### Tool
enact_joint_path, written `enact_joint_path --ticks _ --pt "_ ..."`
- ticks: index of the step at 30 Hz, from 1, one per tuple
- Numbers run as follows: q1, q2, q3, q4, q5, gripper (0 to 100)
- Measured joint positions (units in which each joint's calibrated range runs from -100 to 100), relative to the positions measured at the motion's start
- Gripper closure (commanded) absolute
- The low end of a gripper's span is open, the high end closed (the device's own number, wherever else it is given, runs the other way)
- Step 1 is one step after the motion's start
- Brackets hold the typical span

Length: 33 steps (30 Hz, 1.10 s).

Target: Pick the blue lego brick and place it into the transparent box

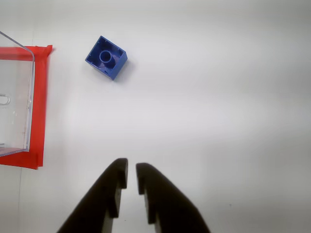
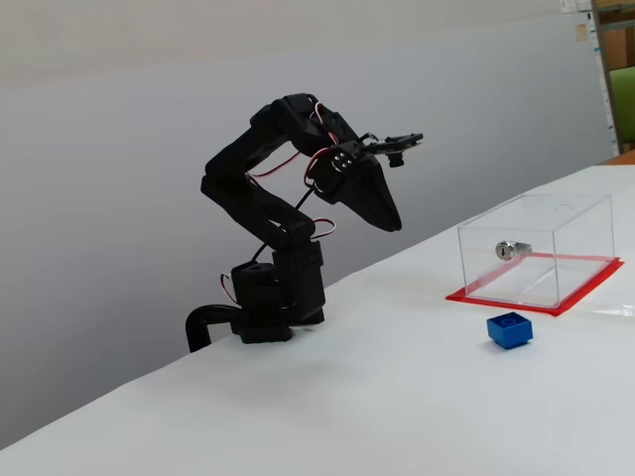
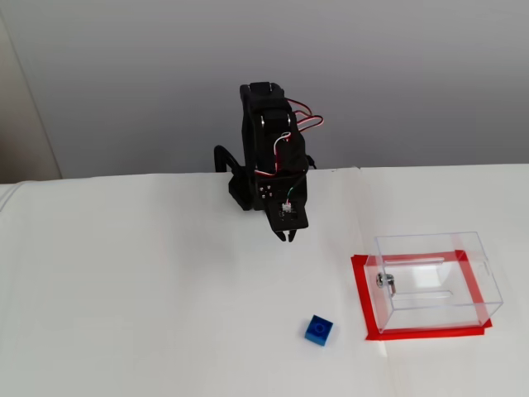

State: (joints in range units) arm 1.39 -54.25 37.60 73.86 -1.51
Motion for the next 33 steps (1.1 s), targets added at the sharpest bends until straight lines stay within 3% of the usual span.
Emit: enact_joint_path --ticks 16,24,33 --pt "-5.98 21.9 -18.01 0.09 0.05 98" --pt "-7.48 30.44 -25.33 0.09 -4.05 98" --pt "-7.59 40.34 -33.63 0.09 -4.54 98"
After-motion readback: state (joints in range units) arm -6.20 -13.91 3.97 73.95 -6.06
